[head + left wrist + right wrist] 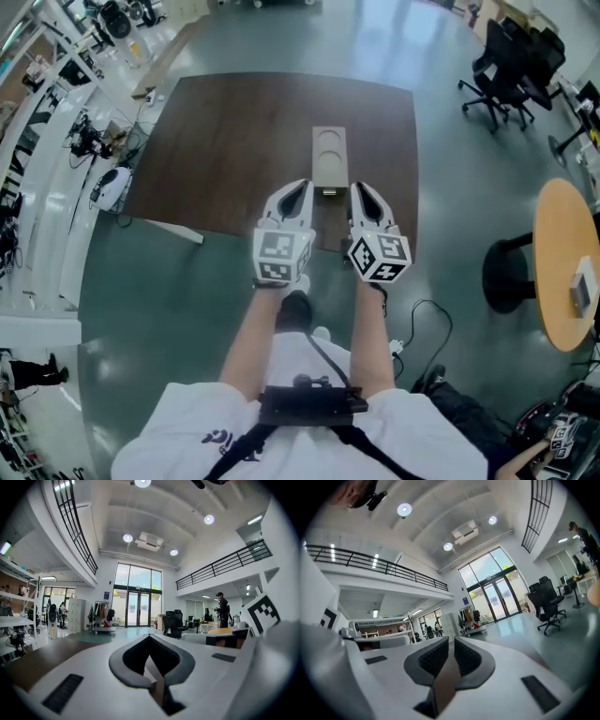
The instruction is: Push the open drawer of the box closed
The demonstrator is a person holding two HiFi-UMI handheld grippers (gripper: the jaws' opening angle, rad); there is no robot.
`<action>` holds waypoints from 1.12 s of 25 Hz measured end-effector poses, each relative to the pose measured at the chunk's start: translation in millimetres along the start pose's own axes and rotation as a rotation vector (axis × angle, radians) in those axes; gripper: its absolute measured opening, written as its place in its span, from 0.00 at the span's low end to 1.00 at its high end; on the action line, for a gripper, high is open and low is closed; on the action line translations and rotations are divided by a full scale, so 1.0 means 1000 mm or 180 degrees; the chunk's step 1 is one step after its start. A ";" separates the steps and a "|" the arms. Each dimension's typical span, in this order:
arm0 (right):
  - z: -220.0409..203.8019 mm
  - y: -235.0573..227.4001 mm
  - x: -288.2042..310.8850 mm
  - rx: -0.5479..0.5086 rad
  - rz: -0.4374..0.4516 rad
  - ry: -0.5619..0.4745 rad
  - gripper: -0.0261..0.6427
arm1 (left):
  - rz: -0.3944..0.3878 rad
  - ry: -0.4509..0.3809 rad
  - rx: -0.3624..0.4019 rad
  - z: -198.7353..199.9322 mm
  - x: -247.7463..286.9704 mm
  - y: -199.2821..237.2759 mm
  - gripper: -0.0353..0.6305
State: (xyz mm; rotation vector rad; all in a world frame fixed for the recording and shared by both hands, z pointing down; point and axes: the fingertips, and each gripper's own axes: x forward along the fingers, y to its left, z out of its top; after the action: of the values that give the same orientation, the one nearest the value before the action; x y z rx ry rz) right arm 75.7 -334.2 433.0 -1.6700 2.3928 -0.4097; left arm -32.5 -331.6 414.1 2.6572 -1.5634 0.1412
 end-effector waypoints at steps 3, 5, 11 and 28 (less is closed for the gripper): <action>0.014 0.008 -0.019 -0.0192 -0.0046 -0.0044 0.11 | 0.0018 -0.0087 0.0037 0.013 -0.017 -0.012 0.04; 0.019 0.015 -0.031 -0.0244 -0.0066 -0.0075 0.05 | 0.0022 -0.0142 0.0052 0.020 -0.030 -0.015 0.04; 0.032 0.040 -0.056 -0.0544 -0.0029 -0.0144 0.05 | 0.0021 -0.0211 0.0063 0.027 -0.060 -0.022 0.04; 0.031 0.083 -0.083 -0.0819 0.0154 -0.0184 0.05 | 0.0288 -0.0130 0.0126 0.019 -0.117 -0.028 0.04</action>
State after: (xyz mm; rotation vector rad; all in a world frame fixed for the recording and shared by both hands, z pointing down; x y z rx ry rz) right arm 40.9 -233.2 376.2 -1.6923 2.5249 -0.0451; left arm -63.5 -218.3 382.7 2.6358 -1.7116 0.1241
